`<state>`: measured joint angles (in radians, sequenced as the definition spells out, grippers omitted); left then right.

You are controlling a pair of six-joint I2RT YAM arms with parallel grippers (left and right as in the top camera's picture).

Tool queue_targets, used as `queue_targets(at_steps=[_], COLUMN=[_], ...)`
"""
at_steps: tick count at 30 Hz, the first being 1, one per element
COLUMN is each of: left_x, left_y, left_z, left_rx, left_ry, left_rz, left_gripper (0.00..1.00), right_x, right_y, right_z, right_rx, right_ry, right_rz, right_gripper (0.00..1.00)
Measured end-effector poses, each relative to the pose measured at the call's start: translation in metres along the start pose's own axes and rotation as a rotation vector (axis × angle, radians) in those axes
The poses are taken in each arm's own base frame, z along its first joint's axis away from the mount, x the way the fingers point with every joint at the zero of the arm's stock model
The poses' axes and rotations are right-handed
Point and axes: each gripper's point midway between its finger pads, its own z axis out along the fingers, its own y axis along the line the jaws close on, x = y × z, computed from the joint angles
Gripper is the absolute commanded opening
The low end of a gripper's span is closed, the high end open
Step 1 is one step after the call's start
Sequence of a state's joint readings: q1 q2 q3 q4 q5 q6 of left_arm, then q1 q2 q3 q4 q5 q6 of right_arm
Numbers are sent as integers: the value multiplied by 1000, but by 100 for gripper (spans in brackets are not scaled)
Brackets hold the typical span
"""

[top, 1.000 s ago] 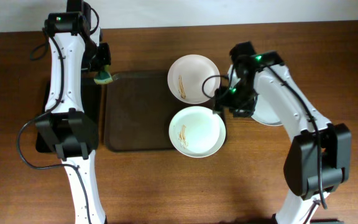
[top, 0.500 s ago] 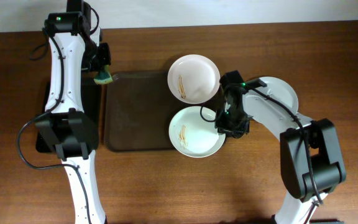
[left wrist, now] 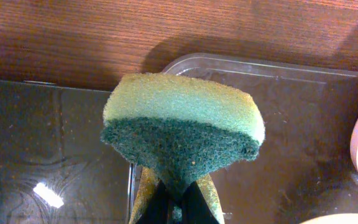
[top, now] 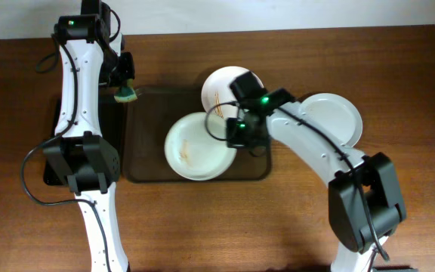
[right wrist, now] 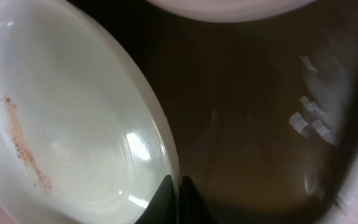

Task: Clean dirty plates on tray and stack at the side
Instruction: 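Grasp the front plate rim with the right gripper and pull it left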

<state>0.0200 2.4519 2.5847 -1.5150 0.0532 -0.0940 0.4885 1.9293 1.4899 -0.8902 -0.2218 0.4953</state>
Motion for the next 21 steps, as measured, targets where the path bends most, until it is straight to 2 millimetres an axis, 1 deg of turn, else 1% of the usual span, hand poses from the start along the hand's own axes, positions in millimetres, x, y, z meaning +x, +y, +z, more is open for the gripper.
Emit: queue_targets(at_steps=[2, 4, 6, 7, 9, 10, 11, 12, 13, 15, 17, 19, 21], left_x=[3, 7, 11, 13, 14, 15, 15, 16, 16, 16, 16, 16, 16], left_y=[0, 1, 1, 1, 1, 1, 1, 1, 1, 1, 1, 1, 1], left_z=[0, 0, 0, 0, 0, 0, 0, 0, 0, 0, 0, 0, -1], left_rx=[-1, -3, -4, -5, -5, -6, -6, -6, -6, -6, -6, -6, -6], left_ry=[12, 29, 46, 52, 57, 60, 63, 63, 63, 63, 63, 63, 64], left_rz=[-1, -2, -2, -2, -3, -3, -3, -3, -3, -3, -3, -3, -3], left_gripper=[1, 1, 1, 1, 1, 1, 1, 1, 1, 1, 1, 1, 1], right_x=[-8, -12, -16, -18, -10, -7, -5, -5, -4, -2, -3, -16, -28], right_y=[23, 37, 46, 51, 51, 50, 49, 48, 50, 52, 53, 53, 51], right_z=[3, 11, 27, 40, 63, 71, 75, 77, 77, 77, 77, 73, 71], right_rx=[1, 6, 9, 6, 27, 36, 40, 40, 34, 24, 12, -16, -61], right_ry=[-78, -126, -152, -162, -135, -120, -113, -108, -103, -92, -87, -115, -122], right_rz=[-21, -4, 34, 51, 90, 106, 115, 118, 106, 81, 35, -2, -12], right_gripper=[4, 4, 4, 4, 4, 15, 30, 52, 56, 56, 46, 39, 27])
